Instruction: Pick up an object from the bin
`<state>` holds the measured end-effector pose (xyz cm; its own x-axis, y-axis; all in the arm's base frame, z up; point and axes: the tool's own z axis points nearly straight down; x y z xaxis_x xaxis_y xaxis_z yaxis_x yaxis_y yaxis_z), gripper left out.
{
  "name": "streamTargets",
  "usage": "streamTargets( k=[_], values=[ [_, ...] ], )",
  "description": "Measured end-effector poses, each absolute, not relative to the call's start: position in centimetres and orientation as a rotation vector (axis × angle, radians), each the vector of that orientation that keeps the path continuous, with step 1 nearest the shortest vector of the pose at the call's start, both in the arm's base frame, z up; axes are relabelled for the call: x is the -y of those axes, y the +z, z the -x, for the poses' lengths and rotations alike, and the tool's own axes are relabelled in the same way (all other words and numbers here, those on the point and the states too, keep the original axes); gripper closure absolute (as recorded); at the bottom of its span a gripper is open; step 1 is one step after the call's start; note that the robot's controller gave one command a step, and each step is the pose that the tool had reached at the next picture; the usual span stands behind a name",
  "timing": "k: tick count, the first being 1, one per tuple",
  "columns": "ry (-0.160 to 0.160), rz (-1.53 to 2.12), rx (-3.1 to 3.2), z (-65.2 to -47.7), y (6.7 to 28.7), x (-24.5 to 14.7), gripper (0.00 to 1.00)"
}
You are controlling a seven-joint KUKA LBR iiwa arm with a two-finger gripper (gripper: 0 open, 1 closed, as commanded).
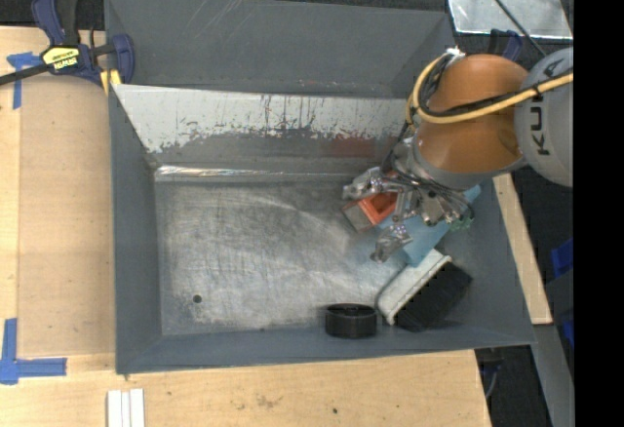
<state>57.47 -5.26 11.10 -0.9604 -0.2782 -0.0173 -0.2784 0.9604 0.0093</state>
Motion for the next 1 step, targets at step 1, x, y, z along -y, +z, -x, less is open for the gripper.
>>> streamTargets(
  k=[1],
  values=[
    [0.009,0.614,-3.071,-61.24,8.38,3.69,0.00]
  ],
)
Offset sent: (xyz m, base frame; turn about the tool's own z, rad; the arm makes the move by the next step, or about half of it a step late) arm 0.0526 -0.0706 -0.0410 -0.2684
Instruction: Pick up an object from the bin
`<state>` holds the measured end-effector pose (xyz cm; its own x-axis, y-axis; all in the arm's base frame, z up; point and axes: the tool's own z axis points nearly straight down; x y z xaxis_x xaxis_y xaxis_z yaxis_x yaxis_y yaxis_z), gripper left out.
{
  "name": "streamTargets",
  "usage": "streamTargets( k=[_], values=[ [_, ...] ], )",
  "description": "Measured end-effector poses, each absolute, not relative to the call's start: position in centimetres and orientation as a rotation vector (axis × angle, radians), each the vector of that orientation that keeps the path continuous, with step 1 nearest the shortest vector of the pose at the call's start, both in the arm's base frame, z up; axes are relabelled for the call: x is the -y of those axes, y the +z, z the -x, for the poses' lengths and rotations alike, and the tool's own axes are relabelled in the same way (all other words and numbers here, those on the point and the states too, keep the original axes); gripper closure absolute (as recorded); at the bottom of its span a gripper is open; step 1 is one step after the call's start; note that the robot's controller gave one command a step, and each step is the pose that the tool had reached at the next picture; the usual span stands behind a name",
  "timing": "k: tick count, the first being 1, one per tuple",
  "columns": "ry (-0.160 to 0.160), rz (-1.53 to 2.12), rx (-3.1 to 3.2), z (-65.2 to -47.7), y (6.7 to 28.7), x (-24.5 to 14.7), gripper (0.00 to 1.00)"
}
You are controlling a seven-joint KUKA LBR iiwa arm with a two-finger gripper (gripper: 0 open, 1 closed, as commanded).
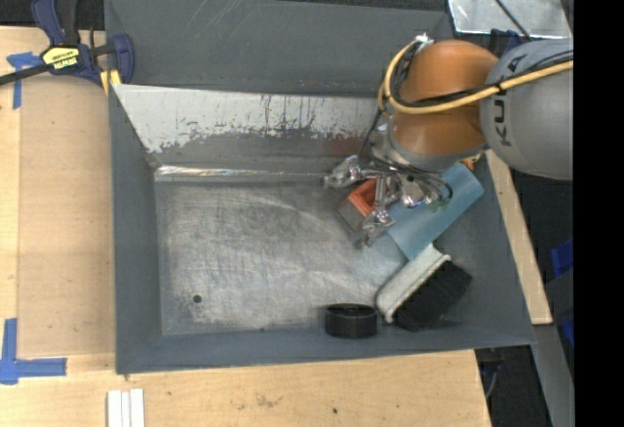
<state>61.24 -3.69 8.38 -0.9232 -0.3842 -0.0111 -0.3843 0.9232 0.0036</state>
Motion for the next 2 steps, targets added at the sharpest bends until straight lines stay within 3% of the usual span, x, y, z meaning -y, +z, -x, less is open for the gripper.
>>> streamTargets(
  k=[1,2],
  values=[
    [0.158,0.842,-3.014,-63.01,7.29,6.50,1.00],
    [0.157,0.845,-3.013,-63.03,7.30,6.51,1.00]
  ],
)
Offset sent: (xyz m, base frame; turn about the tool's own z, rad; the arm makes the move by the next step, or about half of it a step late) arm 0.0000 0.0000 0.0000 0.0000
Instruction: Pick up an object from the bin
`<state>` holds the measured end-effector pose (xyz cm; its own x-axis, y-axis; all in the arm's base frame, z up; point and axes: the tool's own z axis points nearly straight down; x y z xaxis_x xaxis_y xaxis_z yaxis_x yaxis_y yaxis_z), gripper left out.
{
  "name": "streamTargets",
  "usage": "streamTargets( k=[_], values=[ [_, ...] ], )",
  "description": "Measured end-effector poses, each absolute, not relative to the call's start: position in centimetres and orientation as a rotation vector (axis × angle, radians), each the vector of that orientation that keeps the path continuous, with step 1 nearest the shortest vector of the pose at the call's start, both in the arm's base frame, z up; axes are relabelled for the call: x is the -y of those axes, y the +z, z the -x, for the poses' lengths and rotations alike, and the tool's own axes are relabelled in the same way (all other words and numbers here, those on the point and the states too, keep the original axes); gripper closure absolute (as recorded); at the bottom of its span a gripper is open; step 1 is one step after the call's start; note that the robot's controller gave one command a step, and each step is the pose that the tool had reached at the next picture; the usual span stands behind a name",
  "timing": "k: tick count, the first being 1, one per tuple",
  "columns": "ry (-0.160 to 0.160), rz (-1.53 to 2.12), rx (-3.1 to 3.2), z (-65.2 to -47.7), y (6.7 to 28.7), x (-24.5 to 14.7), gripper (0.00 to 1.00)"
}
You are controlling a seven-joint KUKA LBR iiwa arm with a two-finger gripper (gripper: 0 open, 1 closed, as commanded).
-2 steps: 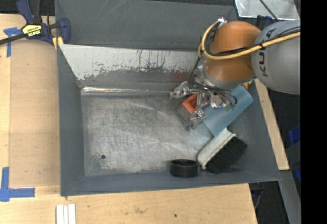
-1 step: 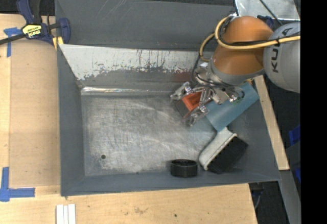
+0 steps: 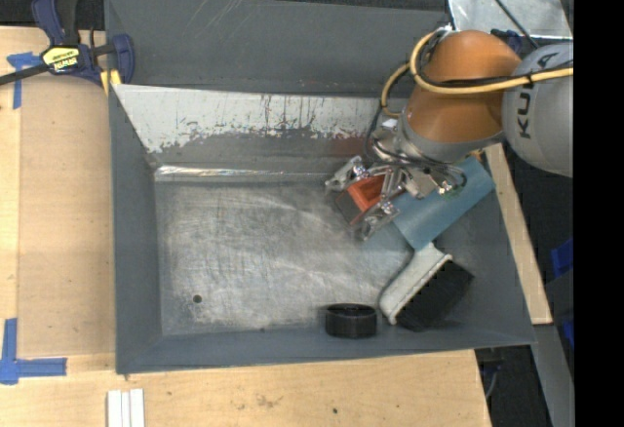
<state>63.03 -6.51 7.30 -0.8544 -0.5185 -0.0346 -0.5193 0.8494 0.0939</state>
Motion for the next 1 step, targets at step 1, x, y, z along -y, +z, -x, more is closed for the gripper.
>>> streamTargets(
  k=[1],
  values=[
    [0.134,0.848,-3.009,-62.85,7.39,6.21,1.00]
  ],
)
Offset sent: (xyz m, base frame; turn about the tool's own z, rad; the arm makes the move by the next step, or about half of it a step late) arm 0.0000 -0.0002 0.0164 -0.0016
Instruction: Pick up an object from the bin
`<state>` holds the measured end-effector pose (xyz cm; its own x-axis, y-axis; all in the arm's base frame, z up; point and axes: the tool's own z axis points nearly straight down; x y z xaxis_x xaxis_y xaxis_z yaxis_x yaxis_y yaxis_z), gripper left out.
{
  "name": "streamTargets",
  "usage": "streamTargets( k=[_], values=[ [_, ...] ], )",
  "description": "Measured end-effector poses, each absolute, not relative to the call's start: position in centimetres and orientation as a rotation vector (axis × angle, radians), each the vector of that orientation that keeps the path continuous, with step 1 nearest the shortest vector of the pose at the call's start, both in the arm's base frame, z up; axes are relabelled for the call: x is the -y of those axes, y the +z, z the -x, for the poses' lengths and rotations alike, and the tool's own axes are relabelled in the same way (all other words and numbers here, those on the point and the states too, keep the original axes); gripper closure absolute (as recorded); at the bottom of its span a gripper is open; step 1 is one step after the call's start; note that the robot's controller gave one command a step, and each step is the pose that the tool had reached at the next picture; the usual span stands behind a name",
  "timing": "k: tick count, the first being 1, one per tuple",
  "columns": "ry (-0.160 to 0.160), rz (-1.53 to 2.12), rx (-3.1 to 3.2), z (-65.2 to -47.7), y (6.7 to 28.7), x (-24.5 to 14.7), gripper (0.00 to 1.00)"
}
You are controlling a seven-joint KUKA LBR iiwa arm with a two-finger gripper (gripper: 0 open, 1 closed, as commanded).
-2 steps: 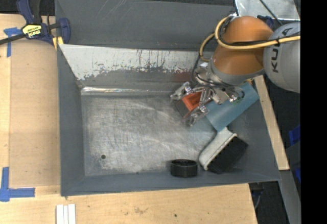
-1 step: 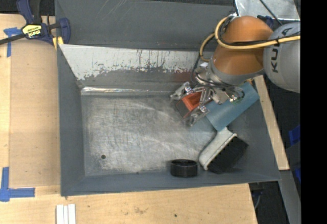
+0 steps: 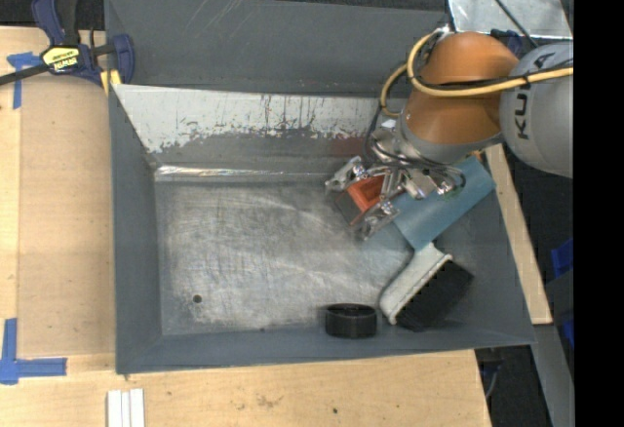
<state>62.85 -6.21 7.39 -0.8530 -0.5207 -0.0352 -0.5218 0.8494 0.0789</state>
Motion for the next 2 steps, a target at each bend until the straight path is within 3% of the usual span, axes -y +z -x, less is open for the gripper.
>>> streamTargets(
  k=[2],
  values=[
    [0.133,0.847,-3.010,-62.85,7.40,6.24,1.00]
  ],
)
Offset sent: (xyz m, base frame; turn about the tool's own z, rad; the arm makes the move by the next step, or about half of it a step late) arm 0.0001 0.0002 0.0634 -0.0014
